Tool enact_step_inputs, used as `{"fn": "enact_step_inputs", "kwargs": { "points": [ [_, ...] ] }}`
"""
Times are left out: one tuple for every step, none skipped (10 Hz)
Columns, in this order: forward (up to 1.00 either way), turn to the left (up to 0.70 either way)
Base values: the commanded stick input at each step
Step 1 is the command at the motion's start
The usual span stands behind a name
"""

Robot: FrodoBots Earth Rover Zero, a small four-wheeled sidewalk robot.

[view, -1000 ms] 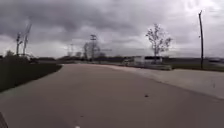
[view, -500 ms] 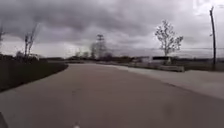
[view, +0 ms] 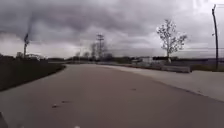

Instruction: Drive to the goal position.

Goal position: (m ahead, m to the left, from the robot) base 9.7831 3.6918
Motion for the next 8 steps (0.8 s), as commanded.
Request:
{"fn": "enact_step_inputs", "kwargs": {
  "points": [
    [1.00,0.00],
    [1.00,0.00],
    [1.00,0.00],
    [1.00,0.00],
    [1.00,0.13],
    [1.00,0.30],
    [1.00,0.21],
    [1.00,0.00]
  ]
}}
